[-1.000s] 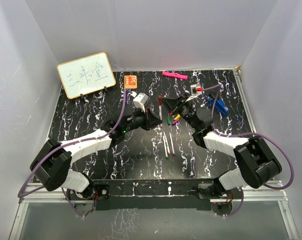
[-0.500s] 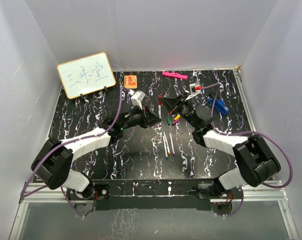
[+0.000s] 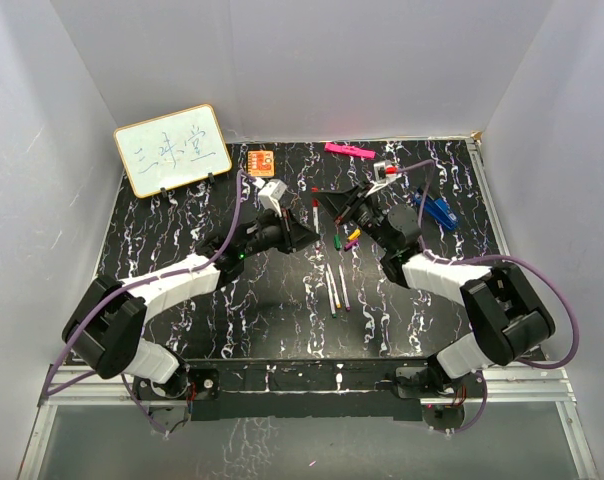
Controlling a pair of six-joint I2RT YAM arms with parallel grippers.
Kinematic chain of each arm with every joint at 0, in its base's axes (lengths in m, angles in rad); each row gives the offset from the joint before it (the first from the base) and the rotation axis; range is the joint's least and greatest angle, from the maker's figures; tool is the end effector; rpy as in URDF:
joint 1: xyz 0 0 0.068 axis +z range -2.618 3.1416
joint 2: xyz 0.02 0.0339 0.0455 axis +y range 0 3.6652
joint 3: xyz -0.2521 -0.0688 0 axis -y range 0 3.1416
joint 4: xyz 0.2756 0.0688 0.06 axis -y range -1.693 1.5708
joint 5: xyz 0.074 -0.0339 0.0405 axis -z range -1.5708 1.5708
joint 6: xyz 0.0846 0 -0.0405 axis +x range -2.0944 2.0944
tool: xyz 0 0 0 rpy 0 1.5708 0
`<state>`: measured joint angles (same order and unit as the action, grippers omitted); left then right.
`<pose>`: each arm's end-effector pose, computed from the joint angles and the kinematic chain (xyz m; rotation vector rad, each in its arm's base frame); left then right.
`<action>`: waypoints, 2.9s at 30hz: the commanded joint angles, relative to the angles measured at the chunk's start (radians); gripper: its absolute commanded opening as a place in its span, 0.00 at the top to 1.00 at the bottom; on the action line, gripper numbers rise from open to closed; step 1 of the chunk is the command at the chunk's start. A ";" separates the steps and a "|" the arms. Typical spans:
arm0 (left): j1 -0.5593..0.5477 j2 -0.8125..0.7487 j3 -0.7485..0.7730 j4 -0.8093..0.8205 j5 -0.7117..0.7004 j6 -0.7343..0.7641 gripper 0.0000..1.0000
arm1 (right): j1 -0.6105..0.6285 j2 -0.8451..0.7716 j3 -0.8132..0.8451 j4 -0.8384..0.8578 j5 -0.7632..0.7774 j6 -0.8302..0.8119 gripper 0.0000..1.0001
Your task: Insert the pens into the pen caps
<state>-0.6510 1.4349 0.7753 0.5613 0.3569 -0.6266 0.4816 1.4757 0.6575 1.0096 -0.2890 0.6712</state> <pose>0.2947 -0.2616 0.2268 0.3164 1.7976 -1.2341 0.3261 0.1976 0.2338 -0.1187 1.4836 1.1473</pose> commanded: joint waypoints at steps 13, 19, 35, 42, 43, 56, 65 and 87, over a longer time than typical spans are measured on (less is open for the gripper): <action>0.089 -0.022 0.080 0.243 -0.191 0.064 1.00 | 0.054 0.067 0.044 -0.322 -0.160 -0.093 1.00; 0.092 -0.013 0.085 0.268 -0.221 0.061 1.00 | 0.099 0.077 0.071 -0.420 -0.074 -0.180 1.00; 0.135 -0.048 0.084 0.347 -0.256 0.046 1.00 | 0.148 0.124 0.071 -0.510 0.046 -0.255 1.00; 0.142 -0.045 0.091 0.325 -0.225 0.043 1.00 | 0.159 0.132 0.088 -0.522 0.082 -0.259 1.00; 0.144 -0.044 0.092 0.315 -0.215 0.041 1.00 | 0.159 0.131 0.097 -0.522 0.091 -0.260 1.00; 0.133 -0.037 0.049 0.020 -0.112 0.056 1.00 | 0.157 0.148 0.372 -0.535 0.256 -0.307 0.64; 0.134 0.002 0.079 -0.311 -0.231 0.106 1.00 | 0.144 -0.045 0.359 -0.464 0.505 -0.412 0.25; 0.171 0.365 0.479 -0.740 -0.456 0.216 1.00 | 0.109 -0.198 0.162 -0.453 0.654 -0.474 0.02</action>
<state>-0.4984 1.7878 1.2087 -0.0967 -0.0689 -0.4229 0.5930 1.3167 0.8261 0.5232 0.3389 0.2157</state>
